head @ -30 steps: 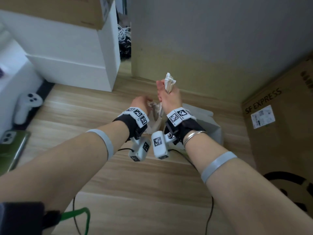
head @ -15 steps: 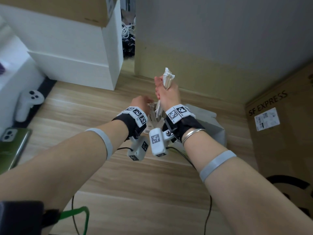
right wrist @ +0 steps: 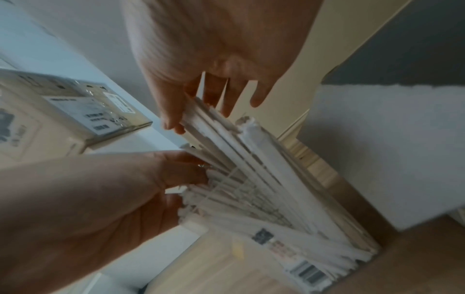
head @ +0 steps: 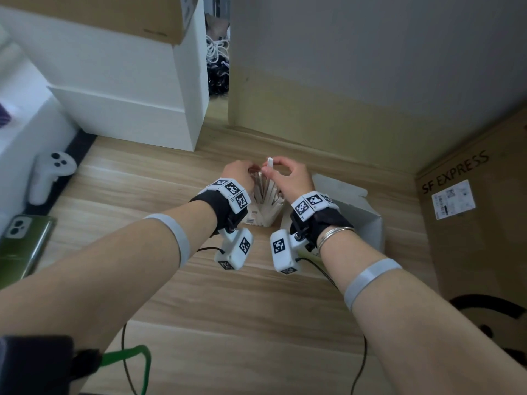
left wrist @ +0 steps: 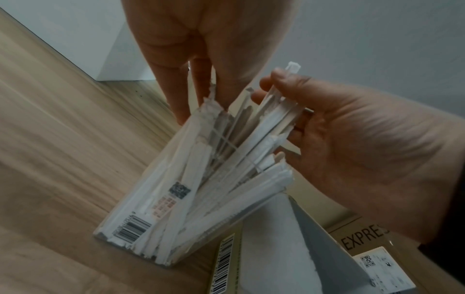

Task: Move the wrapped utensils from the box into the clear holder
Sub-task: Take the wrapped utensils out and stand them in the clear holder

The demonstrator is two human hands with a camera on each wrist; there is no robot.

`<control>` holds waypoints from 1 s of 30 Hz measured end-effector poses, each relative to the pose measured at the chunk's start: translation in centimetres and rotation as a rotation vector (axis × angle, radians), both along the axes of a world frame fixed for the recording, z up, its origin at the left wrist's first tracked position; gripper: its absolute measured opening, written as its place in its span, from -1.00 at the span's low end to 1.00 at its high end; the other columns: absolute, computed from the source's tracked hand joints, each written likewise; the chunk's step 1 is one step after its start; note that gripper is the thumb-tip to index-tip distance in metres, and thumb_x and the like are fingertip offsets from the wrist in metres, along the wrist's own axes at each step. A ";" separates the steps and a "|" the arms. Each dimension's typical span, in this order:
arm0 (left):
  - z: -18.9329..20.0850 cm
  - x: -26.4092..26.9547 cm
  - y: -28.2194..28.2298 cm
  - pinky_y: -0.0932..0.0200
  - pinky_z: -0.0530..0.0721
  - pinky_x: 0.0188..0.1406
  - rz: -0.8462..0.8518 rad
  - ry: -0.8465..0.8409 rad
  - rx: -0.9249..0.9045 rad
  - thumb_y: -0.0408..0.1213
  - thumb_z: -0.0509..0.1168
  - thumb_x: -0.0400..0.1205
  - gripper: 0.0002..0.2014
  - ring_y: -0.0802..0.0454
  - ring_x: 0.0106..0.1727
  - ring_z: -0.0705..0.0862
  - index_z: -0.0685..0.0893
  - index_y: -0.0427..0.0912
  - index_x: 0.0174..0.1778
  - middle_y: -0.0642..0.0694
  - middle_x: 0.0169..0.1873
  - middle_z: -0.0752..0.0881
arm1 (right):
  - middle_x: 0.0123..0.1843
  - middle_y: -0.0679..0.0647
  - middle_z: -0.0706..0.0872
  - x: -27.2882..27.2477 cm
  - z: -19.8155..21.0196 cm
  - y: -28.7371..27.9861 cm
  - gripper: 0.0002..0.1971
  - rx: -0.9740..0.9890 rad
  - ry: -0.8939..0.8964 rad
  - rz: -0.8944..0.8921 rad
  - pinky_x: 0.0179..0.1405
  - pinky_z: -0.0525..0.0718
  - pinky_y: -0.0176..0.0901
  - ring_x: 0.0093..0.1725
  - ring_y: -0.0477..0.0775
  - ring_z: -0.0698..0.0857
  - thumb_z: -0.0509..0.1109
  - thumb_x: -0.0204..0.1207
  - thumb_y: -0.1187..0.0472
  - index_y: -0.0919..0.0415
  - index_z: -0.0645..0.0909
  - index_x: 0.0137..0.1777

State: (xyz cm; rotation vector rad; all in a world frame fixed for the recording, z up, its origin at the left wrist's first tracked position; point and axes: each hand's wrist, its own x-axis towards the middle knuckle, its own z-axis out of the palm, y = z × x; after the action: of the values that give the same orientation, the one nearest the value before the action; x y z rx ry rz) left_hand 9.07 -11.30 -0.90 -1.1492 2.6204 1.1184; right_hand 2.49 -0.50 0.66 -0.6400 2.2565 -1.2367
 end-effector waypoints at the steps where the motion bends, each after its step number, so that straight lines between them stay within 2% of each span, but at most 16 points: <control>1: 0.0 0.0 0.0 0.15 0.61 0.15 0.001 0.004 -0.002 -0.41 0.18 0.66 -0.63 -0.13 0.24 0.69 0.62 -0.09 0.37 -0.16 0.25 0.72 | 0.24 -0.07 0.70 0.0 -0.1 0.0 -0.76 0.016 0.013 0.020 0.11 0.58 -0.10 -0.21 -0.23 0.59 0.43 0.50 0.12 0.12 0.71 0.15; 2: -0.1 0.0 0.0 0.16 0.61 0.15 0.006 0.011 -0.002 -0.40 0.19 0.66 -0.64 -0.13 0.24 0.69 0.63 -0.10 0.36 -0.17 0.25 0.72 | 0.33 -0.04 0.67 0.0 -0.3 -0.1 -0.74 0.054 0.031 0.054 0.21 0.52 -0.13 -0.04 -0.15 0.65 0.41 0.52 0.12 0.16 0.71 0.17; 3: -0.1 0.0 0.1 0.15 0.62 0.15 0.011 0.017 0.000 -0.40 0.19 0.65 -0.64 -0.13 0.24 0.69 0.64 -0.10 0.35 -0.17 0.25 0.72 | 0.42 -0.01 0.60 -0.1 -0.7 -0.2 -0.73 0.121 0.059 0.093 0.34 0.41 -0.13 0.24 -0.04 0.62 0.40 0.53 0.13 0.19 0.72 0.17; 4: -0.1 0.0 0.1 0.15 0.62 0.15 0.015 0.020 -0.002 -0.40 0.19 0.65 -0.65 -0.13 0.23 0.69 0.64 -0.11 0.34 -0.18 0.25 0.72 | 0.51 0.00 0.51 -0.2 -1.1 -0.2 -0.73 0.198 0.083 0.128 0.48 0.29 -0.09 0.48 0.05 0.46 0.41 0.52 0.12 0.19 0.73 0.16; 6: -0.2 0.0 0.1 0.14 0.63 0.14 0.021 0.022 -0.001 -0.40 0.18 0.65 -0.65 -0.14 0.23 0.69 0.65 -0.10 0.33 -0.19 0.25 0.72 | 0.63 -0.02 0.32 -0.3 -1.4 -0.3 -0.75 0.320 0.076 0.158 0.61 0.09 0.06 0.65 0.14 0.18 0.44 0.49 0.08 0.14 0.76 0.11; 8: -0.1 0.0 0.2 0.13 0.62 0.14 0.034 0.032 0.004 -0.38 0.16 0.66 -0.66 -0.15 0.24 0.68 0.66 -0.12 0.33 -0.20 0.26 0.71 | 0.66 -0.03 0.26 -0.4 -1.3 -0.4 -0.76 0.363 0.068 0.164 0.63 0.06 0.10 0.66 0.18 0.12 0.44 0.48 0.05 0.09 0.77 0.09; 10: 0.0 -0.1 0.3 0.11 0.60 0.10 0.049 0.033 0.005 -0.30 0.11 0.70 -0.68 -0.20 0.21 0.67 0.67 -0.20 0.29 -0.24 0.23 0.72 | 0.60 -0.04 0.37 -0.5 -0.9 -0.3 -0.76 0.319 0.106 0.121 0.57 0.16 0.05 0.61 0.15 0.23 0.44 0.47 0.02 0.06 0.77 0.07; 13: 0.0 -0.4 0.8 0.11 0.49 -0.10 0.063 0.017 0.005 -0.13 -0.02 0.75 -0.57 -0.21 -0.04 0.64 0.66 -0.34 0.13 -0.31 0.10 0.73 | 0.36 0.01 0.58 -0.5 -0.2 -0.2 -0.77 0.222 0.167 -0.007 0.39 0.34 -0.03 0.44 0.12 0.41 0.44 0.46 -0.01 0.09 0.77 0.00; 14: 0.0 -0.4 0.9 0.13 0.47 -0.11 0.060 0.013 0.006 -0.09 -0.05 0.76 -0.54 -0.22 -0.05 0.63 0.66 -0.34 0.13 -0.32 0.08 0.73 | 0.30 0.08 0.59 -0.5 -0.2 -0.2 -0.77 0.223 0.172 -0.007 0.32 0.40 -0.06 0.38 0.15 0.46 0.44 0.47 0.01 0.13 0.77 0.00; 16: -0.1 -0.5 1.0 0.11 0.52 -0.07 0.044 0.015 0.006 -0.09 -0.03 0.76 -0.56 -0.26 0.07 0.67 0.65 -0.33 0.15 -0.32 0.10 0.73 | 0.22 0.17 0.58 -0.4 -0.5 -0.1 -0.79 0.274 0.179 0.044 0.16 0.47 -0.13 0.25 0.18 0.56 0.46 0.47 0.07 0.18 0.76 -0.01; 19: -0.1 -0.4 1.2 0.08 0.59 0.13 0.028 0.016 0.019 -0.25 0.03 0.74 -0.65 -0.20 0.24 0.66 0.64 -0.21 0.30 -0.23 0.26 0.69 | 0.21 0.18 0.51 -0.1 -1.4 0.4 -0.79 0.346 0.200 0.079 0.06 0.48 -0.13 0.18 0.19 0.55 0.45 0.47 0.06 0.12 0.55 -0.01; 22: -0.1 -0.5 1.4 0.09 0.58 0.18 0.038 0.000 0.020 -0.29 0.02 0.75 -0.65 -0.18 0.29 0.64 0.61 -0.18 0.36 -0.20 0.31 0.67 | 0.26 0.20 0.44 -0.1 -2.0 0.6 -0.67 0.452 0.215 0.126 0.14 0.44 -0.05 0.26 0.18 0.44 0.38 0.49 -0.05 0.09 0.31 0.00; 25: 0.0 -0.6 1.8 0.06 0.55 0.08 0.057 0.012 0.020 -0.23 -0.03 0.76 -0.62 -0.24 0.22 0.63 0.61 -0.31 0.28 -0.30 0.23 0.67 | 0.23 0.14 0.44 -0.5 -1.6 0.6 -0.64 0.457 0.215 0.143 0.15 0.44 -0.03 0.23 0.13 0.42 0.35 0.48 -0.12 0.10 0.36 0.06; 27: 0.0 -0.8 2.0 0.07 0.52 0.10 0.087 0.027 0.023 -0.21 -0.07 0.76 -0.60 -0.26 0.23 0.60 0.59 -0.32 0.28 -0.35 0.25 0.62 | 0.04 0.04 0.49 -0.8 -1.1 0.8 -0.67 0.320 0.228 0.060 0.00 0.46 -0.07 0.03 0.07 0.47 0.35 0.48 -0.10 0.11 0.39 -0.02; 30: 0.2 -0.9 2.4 0.04 0.49 0.26 0.118 0.049 0.015 -0.18 -0.08 0.76 -0.59 -0.28 0.29 0.57 0.53 -0.29 0.36 -0.38 0.36 0.50 | -0.38 -0.05 0.44 -1.2 -1.0 1.2 -0.73 0.207 0.206 -0.004 -0.24 0.45 -0.14 -0.34 0.02 0.42 0.39 0.51 0.07 0.08 0.36 -0.30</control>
State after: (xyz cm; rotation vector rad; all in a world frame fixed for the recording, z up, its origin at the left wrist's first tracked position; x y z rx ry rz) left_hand 8.18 -8.94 -0.71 -1.3049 2.6055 1.1995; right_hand 1.32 0.71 -0.30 -0.7118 2.5136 -0.9584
